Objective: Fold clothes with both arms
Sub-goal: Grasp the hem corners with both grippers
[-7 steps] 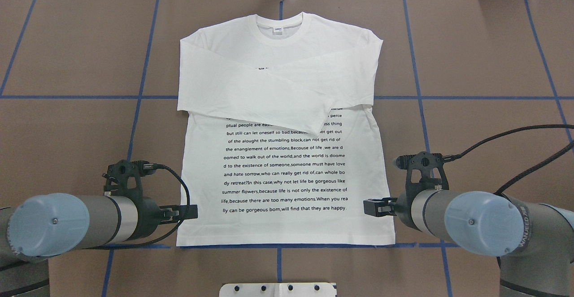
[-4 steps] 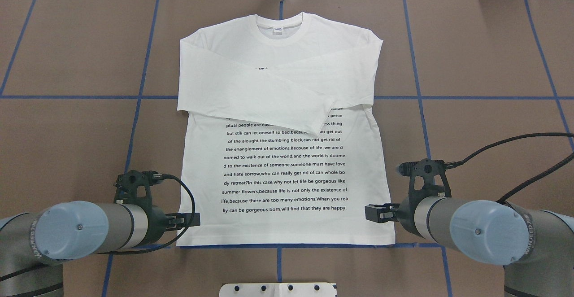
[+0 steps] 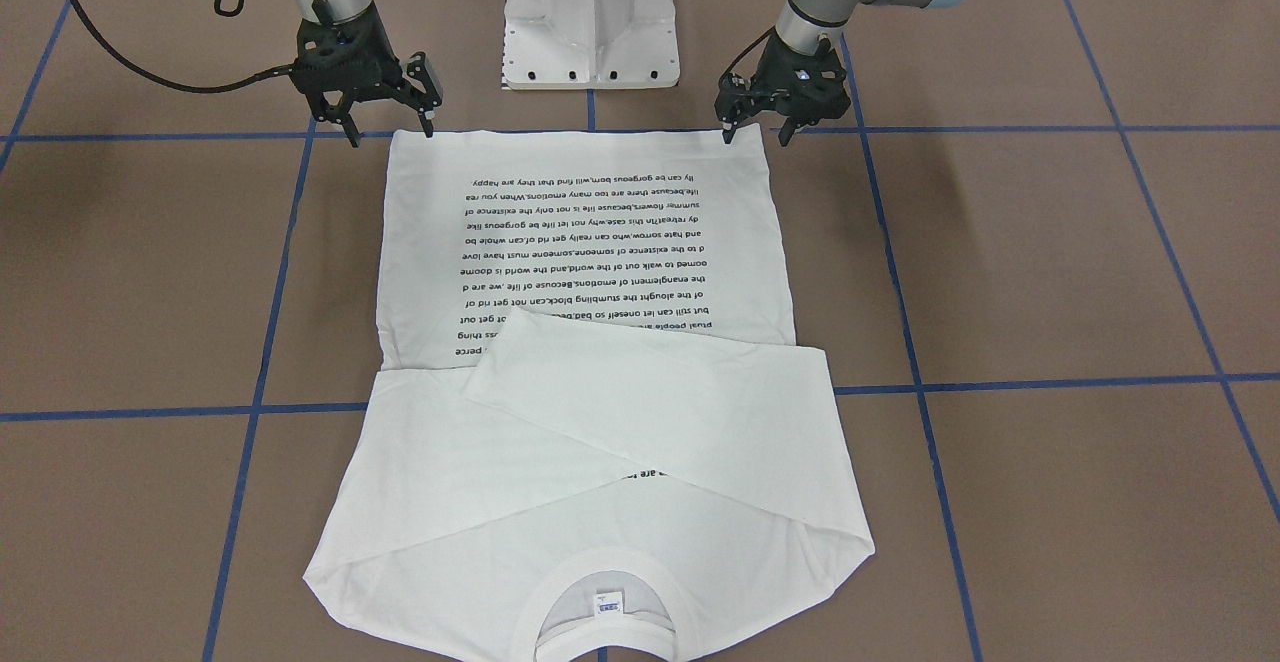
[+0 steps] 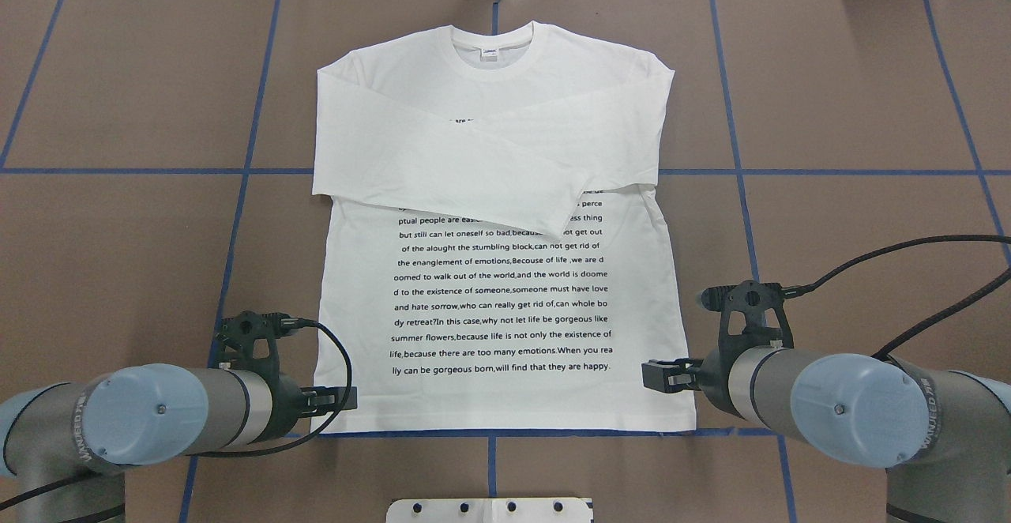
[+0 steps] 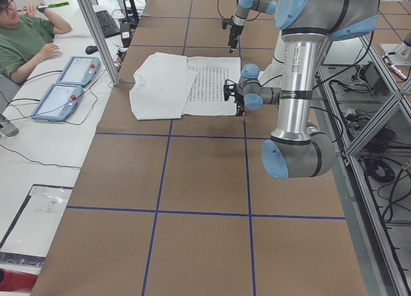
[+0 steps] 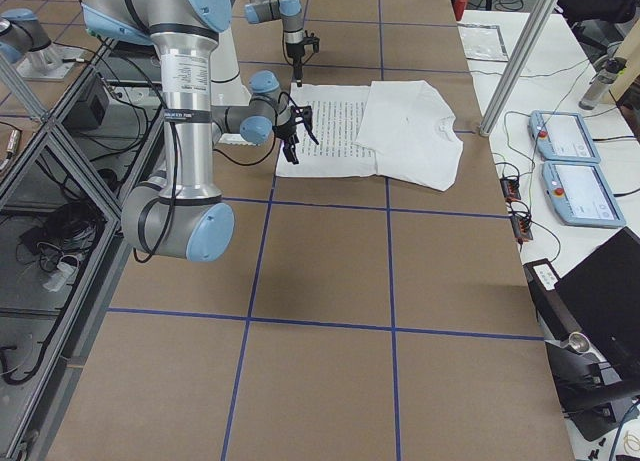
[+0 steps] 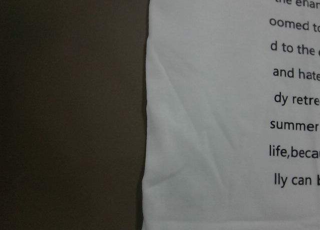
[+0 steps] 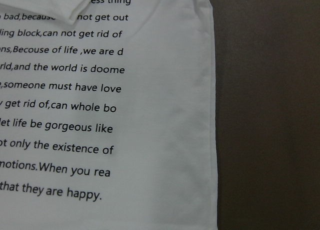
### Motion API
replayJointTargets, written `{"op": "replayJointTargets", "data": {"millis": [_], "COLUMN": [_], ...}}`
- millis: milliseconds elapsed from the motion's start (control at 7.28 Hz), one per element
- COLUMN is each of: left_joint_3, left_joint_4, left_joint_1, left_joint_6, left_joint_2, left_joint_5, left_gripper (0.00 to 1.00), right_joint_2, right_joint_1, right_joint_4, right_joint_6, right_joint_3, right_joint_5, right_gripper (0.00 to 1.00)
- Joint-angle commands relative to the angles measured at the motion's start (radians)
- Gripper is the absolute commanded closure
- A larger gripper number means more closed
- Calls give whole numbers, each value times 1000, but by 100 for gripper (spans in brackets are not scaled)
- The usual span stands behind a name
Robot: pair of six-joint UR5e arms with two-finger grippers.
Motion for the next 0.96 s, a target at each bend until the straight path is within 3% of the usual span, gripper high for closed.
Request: {"op": "replayJointTargets", "data": {"millis": [0,549,687,824], "left_joint_3": [1,16,16,16], "left_joint_4": [4,4,4,4], "left_joint_1": [24,39,41,42], "left_joint_6": [0,-2,-2,-2], "left_joint_2": [0,-6,-13,-14], "left_joint_5": [-1,-2,-2,-4], "left_gripper": [19,22,33,50], "right_joint_2": [-1,0,2,2], "right_joint_1": [0,0,0,0], "right_joint_4": [-1,-1,1,1], "right_joint_6": [0,0,0,0], "right_joint_3": [-1,-10,-10,-12], "right_joint_5": [-1,-1,-1,-1], "right_gripper": [0,0,0,0]}}
